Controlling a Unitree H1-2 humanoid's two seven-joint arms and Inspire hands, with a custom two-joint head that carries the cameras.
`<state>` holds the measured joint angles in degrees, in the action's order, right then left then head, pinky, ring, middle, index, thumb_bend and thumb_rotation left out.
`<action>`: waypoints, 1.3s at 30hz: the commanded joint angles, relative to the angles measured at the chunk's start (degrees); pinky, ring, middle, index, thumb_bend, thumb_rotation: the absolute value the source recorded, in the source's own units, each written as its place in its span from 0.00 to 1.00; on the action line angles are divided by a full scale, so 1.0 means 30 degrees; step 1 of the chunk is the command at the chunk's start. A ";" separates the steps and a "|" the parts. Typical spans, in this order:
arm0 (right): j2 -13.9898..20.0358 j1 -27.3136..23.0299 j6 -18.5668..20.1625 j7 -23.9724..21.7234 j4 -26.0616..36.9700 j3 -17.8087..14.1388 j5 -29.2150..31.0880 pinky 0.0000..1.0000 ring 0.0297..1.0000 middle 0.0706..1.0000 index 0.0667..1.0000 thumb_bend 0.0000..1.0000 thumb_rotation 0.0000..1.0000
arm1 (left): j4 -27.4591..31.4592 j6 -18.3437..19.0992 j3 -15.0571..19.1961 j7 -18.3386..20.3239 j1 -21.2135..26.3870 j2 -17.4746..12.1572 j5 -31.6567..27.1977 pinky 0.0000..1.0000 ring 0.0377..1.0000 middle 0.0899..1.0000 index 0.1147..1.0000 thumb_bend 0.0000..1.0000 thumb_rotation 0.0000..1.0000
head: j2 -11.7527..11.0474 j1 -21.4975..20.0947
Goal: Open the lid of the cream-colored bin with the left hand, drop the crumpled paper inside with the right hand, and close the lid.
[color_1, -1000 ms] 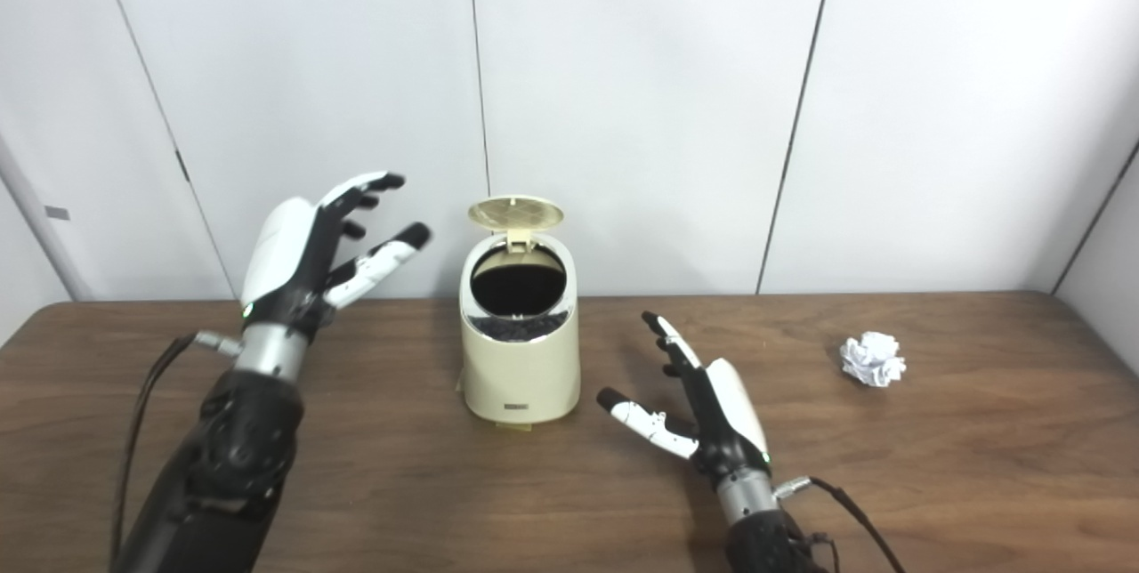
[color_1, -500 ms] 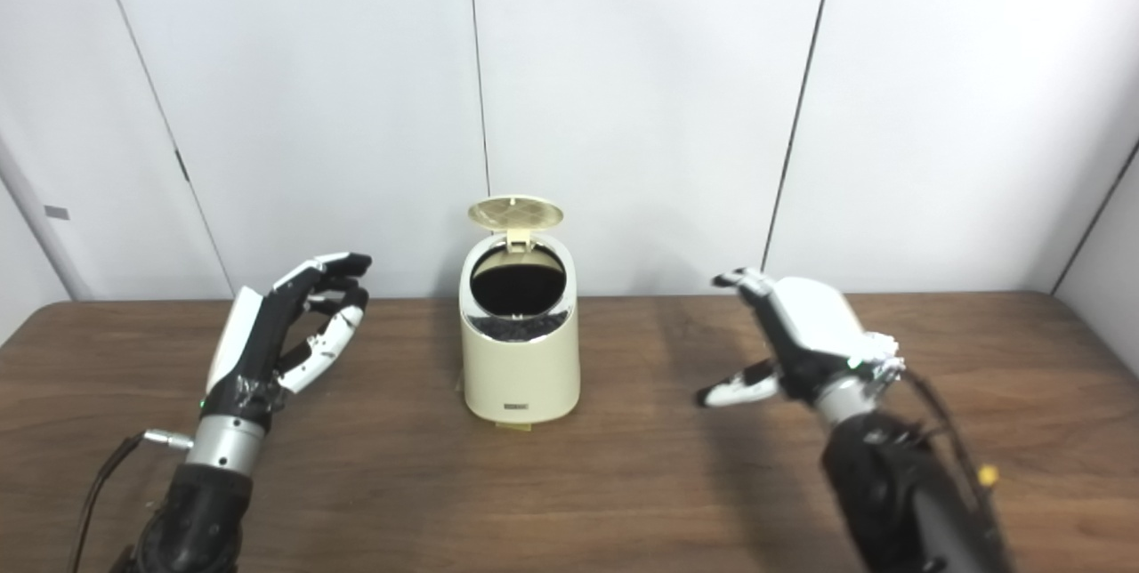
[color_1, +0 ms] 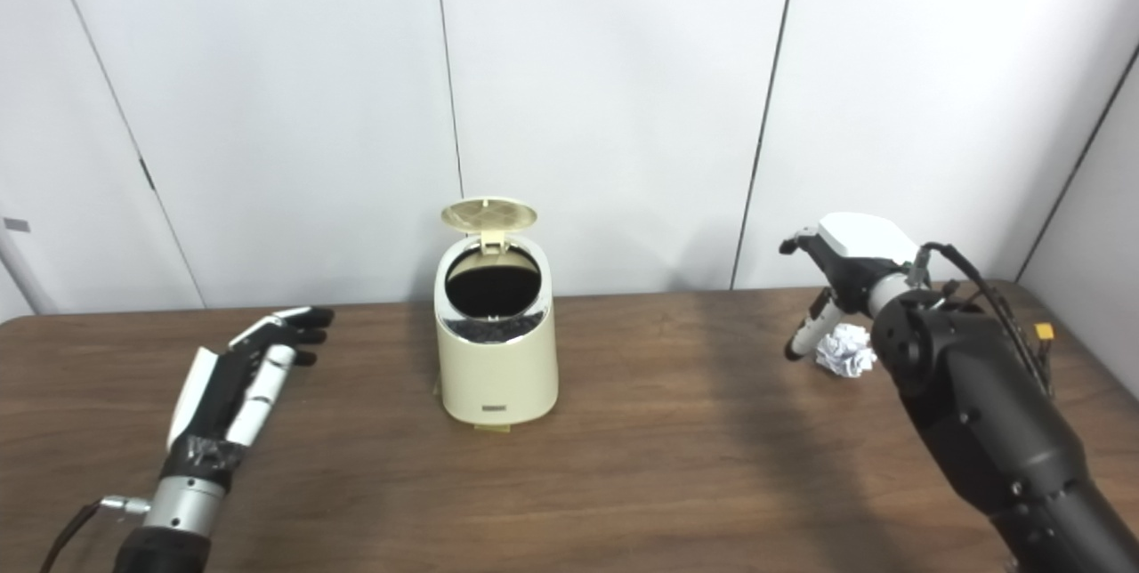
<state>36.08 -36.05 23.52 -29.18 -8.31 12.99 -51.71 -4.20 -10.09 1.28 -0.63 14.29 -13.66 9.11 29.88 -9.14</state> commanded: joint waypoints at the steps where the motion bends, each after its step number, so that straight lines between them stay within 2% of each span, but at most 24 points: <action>1: 0.0991 -0.1152 0.0171 0.0326 -0.0359 -0.0350 -0.0030 0.66 0.88 0.92 0.82 0.99 0.16 | 0.0375 -0.0382 0.0362 0.0094 0.0321 -0.0367 -0.0503 0.69 0.75 0.75 0.74 0.29 1.00 | 0.0032 -0.0144; 4: 0.1254 -0.1320 -0.0015 0.0587 -0.1552 -0.0387 0.0116 0.63 0.86 0.92 0.81 0.99 0.16 | 0.0273 -0.0369 0.0611 0.0169 0.0152 -0.0369 -0.0643 0.70 0.75 0.74 0.73 0.29 1.00 | 0.0058 -0.0317; 8: 0.1536 -0.1414 -0.0400 0.0738 -0.2688 -0.0456 0.0719 0.65 0.88 0.92 0.81 0.97 0.14 | 0.0236 -0.0425 0.0629 0.0121 0.0137 -0.0422 -0.0314 0.70 0.75 0.75 0.74 0.29 1.00 | 0.0083 -0.0464; 12: 0.1809 -0.1407 -0.1280 0.1387 -0.3722 -0.0322 0.1207 0.65 0.87 0.92 0.81 0.98 0.19 | 0.0242 -0.0438 0.0622 0.0099 0.0107 -0.0441 -0.0194 0.71 0.76 0.75 0.74 0.29 1.00 | 0.0118 -0.0496; 21: 0.1803 -0.1443 -0.2243 0.2527 -0.5401 -0.0301 0.2108 0.68 0.84 0.89 0.79 0.98 0.22 | 0.0381 -0.0674 0.0530 0.0091 0.0065 -0.0404 0.0190 0.70 0.76 0.75 0.74 0.32 1.00 | 0.0228 -0.0533; 33: 0.1596 -0.1369 -0.2533 0.3155 -0.5410 -0.0013 0.2824 0.66 0.84 0.89 0.82 0.96 0.14 | 0.0409 -0.0704 0.0576 -0.0070 0.0049 -0.0287 0.0487 0.69 0.75 0.74 0.73 0.31 1.00 | 0.0273 -0.0424; 35: 0.1638 -0.1370 -0.2632 0.3291 -0.5391 0.0207 0.2669 0.68 0.85 0.89 0.82 0.95 0.15 | 0.0424 -0.0749 0.0576 -0.0059 0.0052 -0.0271 0.0436 0.69 0.74 0.74 0.72 0.30 1.00 | 0.0290 -0.0384; 39: 0.1717 -0.1401 -0.2611 0.3529 -0.5377 0.0755 0.2183 0.65 0.82 0.86 0.81 0.96 0.18 | 0.0537 -0.0654 0.0507 -0.0058 0.0024 -0.0334 0.0660 0.69 0.75 0.74 0.73 0.31 1.00 | 0.0316 -0.0283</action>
<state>38.99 -37.15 16.12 -20.42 -25.64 15.30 -43.88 -4.20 -10.47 2.64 -0.06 12.48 -13.98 10.21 30.76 -9.93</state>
